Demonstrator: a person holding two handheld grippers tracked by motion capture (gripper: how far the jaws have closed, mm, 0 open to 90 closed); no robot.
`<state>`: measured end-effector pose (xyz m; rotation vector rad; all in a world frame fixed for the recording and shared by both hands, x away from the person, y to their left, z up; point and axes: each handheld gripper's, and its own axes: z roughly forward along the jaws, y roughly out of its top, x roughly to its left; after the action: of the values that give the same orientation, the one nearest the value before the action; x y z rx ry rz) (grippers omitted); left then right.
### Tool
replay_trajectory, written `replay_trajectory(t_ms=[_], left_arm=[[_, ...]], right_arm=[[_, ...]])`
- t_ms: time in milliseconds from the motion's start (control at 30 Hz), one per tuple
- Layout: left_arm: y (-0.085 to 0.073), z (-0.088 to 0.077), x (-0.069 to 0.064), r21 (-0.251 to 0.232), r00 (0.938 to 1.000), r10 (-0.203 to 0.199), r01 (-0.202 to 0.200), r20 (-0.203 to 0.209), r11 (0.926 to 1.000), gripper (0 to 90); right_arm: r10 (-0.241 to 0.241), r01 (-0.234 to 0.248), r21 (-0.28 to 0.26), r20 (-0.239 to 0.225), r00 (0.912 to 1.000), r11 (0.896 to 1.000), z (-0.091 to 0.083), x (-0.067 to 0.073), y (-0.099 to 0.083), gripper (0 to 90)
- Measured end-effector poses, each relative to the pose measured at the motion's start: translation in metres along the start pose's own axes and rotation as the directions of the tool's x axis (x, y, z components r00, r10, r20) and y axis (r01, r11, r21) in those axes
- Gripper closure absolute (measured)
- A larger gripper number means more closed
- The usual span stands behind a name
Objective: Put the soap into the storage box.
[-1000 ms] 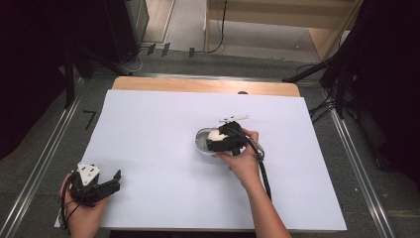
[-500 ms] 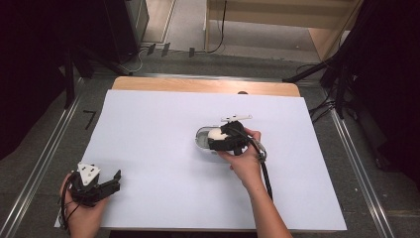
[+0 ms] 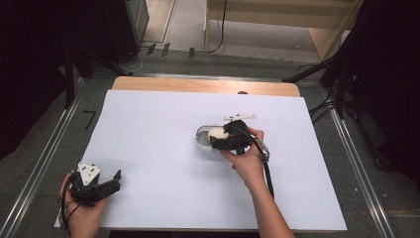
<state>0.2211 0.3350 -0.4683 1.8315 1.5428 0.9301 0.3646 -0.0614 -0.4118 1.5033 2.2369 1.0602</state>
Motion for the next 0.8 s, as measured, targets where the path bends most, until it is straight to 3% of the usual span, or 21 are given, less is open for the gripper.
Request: replay_trajectory(t_ms=[367,800], left_arm=[[0.000,0.000,0.000,-0.001,1.0000,-0.001,0.001,0.000,1.0000,15.7],[0.000,0.000,0.000,-0.002,1.0000,-0.002,0.002,0.000,1.0000,15.7]], right_arm=[[-0.001,0.001,-0.011,0.008,1.0000,1.000,-0.009,-0.006,0.000,25.3],[0.019,-0.019,-0.024,0.022,0.9996,1.000,-0.022,-0.024,-0.008,24.5]])
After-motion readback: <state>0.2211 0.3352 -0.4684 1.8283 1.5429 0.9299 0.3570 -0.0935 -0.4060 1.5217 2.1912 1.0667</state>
